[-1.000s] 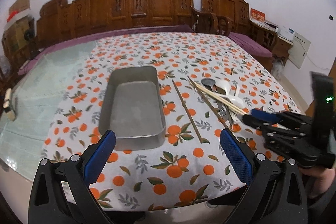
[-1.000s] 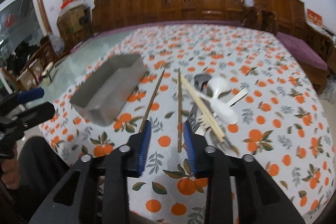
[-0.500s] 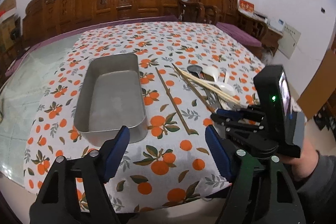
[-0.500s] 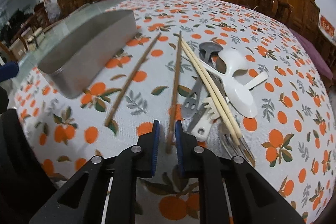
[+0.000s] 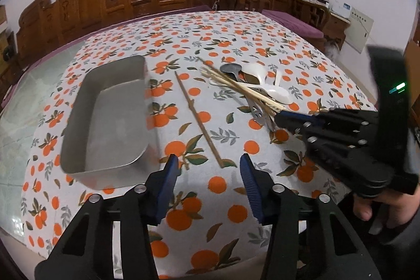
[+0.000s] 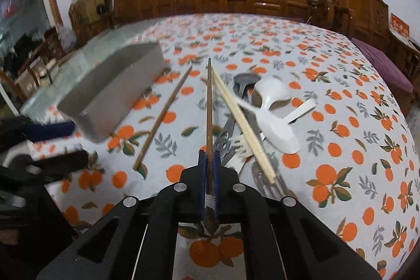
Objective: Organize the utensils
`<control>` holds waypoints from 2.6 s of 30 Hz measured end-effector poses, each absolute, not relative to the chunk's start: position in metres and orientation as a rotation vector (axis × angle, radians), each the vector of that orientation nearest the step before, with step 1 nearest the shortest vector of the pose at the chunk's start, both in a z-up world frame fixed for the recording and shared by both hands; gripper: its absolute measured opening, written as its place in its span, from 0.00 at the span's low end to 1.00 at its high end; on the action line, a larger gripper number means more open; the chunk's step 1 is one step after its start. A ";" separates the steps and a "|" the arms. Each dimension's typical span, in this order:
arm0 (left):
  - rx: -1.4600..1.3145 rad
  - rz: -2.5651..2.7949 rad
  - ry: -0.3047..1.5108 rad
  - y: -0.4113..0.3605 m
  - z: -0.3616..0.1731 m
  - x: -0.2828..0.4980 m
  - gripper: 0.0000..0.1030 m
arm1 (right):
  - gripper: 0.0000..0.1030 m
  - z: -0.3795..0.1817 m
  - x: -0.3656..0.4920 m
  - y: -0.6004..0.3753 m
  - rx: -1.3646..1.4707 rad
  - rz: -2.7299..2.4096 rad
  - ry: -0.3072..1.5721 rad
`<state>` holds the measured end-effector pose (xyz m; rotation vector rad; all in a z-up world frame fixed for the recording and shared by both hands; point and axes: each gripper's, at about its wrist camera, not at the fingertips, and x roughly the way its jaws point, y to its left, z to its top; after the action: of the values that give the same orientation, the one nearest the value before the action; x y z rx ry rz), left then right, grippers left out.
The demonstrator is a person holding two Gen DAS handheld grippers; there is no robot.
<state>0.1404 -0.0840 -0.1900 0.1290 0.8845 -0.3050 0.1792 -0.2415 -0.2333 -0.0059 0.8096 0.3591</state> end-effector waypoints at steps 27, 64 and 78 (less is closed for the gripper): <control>0.132 -0.263 1.022 -0.103 -0.237 0.184 0.04 | 0.06 -0.227 0.171 -0.244 -0.021 0.329 0.785; 0.084 -0.171 0.744 -0.015 -0.124 0.163 0.04 | 0.06 -0.166 0.148 -0.195 -0.085 0.372 0.717; 0.061 -0.115 0.822 0.037 -0.147 0.172 0.04 | 0.06 -0.166 0.150 -0.156 -0.135 0.424 0.743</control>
<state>0.1717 0.0369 -0.1466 0.0612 0.8225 -0.1149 0.1505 -0.1562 -0.1660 -0.1346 0.7434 0.4242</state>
